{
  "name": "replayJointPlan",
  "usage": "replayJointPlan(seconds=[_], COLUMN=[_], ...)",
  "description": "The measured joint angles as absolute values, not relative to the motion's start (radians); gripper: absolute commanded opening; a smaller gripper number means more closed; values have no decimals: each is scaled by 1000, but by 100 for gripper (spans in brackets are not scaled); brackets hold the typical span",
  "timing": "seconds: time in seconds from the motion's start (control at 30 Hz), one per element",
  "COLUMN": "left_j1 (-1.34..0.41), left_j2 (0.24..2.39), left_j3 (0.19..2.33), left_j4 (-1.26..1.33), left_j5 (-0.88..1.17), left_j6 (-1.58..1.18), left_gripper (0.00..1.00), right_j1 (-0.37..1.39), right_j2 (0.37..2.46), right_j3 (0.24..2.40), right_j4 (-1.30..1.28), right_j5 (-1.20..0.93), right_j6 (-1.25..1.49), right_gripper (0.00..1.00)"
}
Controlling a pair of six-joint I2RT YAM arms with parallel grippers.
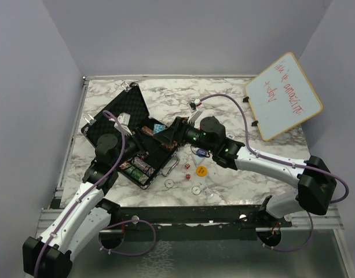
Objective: Pack up texas hold em set
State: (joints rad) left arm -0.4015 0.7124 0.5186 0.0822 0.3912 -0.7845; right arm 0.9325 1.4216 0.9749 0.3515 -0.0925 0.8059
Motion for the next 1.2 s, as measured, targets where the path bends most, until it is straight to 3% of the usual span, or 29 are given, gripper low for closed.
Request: replayJointPlan(seconds=[0.13, 0.5, 0.67, 0.83, 0.9, 1.03, 1.13, 1.2], left_j1=[-396, -401, -401, -400, -398, -395, -395, -401], left_j2=[713, 701, 695, 680, 671, 656, 632, 601], left_j3=[508, 481, 474, 469, 466, 465, 466, 473], left_j4=[87, 122, 125, 125, 125, 115, 81, 31], left_j5=[343, 324, 323, 318, 313, 297, 282, 257], left_j6=[-805, -823, -823, -822, -822, -815, -796, -789], left_gripper=[0, 0, 0, 0, 12, 64, 86, 93], right_j1=[944, 947, 947, 948, 948, 947, 947, 947], right_j2=[1457, 1522, 1545, 1549, 1554, 1570, 1591, 1608], right_j3=[990, 1018, 1039, 1056, 1065, 1106, 1154, 1183], right_j4=[351, 353, 360, 348, 340, 294, 237, 196], right_j5=[-38, 36, 33, 20, 4, -29, -43, -44], right_j6=[837, 872, 880, 894, 900, 909, 908, 897], right_gripper=[58, 61, 43, 33, 28, 23, 22, 22])
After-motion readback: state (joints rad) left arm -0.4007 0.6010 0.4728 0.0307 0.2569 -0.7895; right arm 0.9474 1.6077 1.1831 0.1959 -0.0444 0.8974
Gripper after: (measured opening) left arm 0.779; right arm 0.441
